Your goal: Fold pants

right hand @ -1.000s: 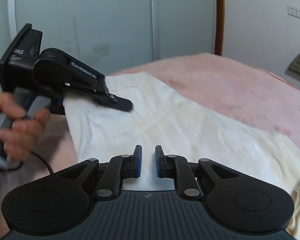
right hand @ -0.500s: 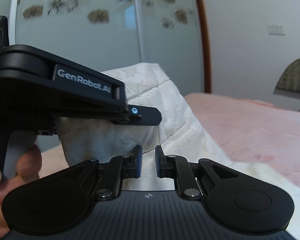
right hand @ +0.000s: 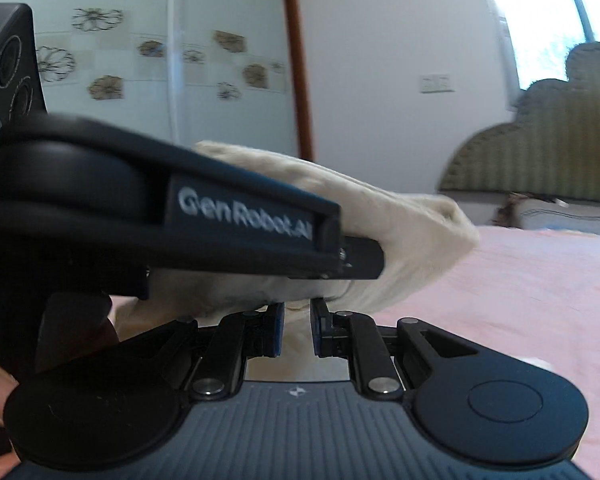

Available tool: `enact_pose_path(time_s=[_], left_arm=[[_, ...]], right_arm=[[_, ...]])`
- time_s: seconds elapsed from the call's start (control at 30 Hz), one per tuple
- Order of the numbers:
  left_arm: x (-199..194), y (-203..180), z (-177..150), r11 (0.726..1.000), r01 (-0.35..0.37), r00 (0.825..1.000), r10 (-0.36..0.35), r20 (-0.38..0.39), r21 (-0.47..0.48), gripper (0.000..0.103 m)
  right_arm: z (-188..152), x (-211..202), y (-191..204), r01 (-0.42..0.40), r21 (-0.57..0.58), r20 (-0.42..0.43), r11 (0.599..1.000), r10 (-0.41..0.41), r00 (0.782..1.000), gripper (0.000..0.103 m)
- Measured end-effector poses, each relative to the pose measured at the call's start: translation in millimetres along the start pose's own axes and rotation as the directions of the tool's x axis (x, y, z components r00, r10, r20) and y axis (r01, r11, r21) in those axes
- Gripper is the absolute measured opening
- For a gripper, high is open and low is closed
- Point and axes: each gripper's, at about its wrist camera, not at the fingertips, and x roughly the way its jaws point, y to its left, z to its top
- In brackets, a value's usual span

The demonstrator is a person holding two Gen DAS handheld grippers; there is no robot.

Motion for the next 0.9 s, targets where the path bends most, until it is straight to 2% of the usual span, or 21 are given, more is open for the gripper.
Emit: enact_pose_path(time_s=[0.23, 0.43, 0.53, 0.63, 0.73, 0.8, 0.83, 0.87, 0.9], left_arm=[[53, -32, -37, 0.998, 0.033, 0.995, -0.028, -0.092, 0.053, 0.023], [74, -33, -60, 0.997, 0.057, 0.986, -0.047, -0.158, 0.061, 0.025], [87, -31, -66, 0.996, 0.084, 0.975, -0.074, -0.208, 0.042, 0.031], [97, -24, -73, 0.992, 0.122, 0.954, -0.116, -0.275, 0.005, 0.041], [90, -22, -72, 0.984, 0.180, 0.942, -0.173, -0.288, -0.005, 0.058], [80, -21, -67, 0.973, 0.230, 0.928, -0.225, -0.296, -0.018, 0.069], [73, -18, -63, 0.965, 0.260, 0.921, -0.259, -0.291, -0.038, 0.070], [65, -12, -58, 0.961, 0.272, 0.920, -0.275, -0.278, -0.050, 0.071], [56, -5, -50, 0.963, 0.264, 0.930, -0.267, -0.252, -0.047, 0.071]], right_arm=[[-29, -29, -54, 0.058, 0.020, -0.063, 0.998, -0.057, 0.996, 0.014], [-53, -36, -85, 0.066, 0.166, -0.121, 0.984, -0.046, 0.992, 0.014], [-62, -46, -101, 0.106, 0.228, -0.158, 0.968, -0.071, 0.985, 0.017], [-69, -61, -112, 0.170, 0.255, -0.215, 0.952, -0.115, 0.970, 0.018], [-74, -86, -126, 0.229, 0.290, -0.228, 0.929, -0.165, 0.959, 0.019], [-73, -103, -133, 0.318, 0.285, -0.237, 0.904, -0.255, 0.937, 0.019], [-72, -109, -139, 0.362, 0.285, -0.237, 0.887, -0.301, 0.924, 0.019], [-70, -116, -143, 0.398, 0.288, -0.228, 0.871, -0.341, 0.912, 0.019], [-66, -121, -146, 0.427, 0.289, -0.214, 0.857, -0.377, 0.901, 0.019]])
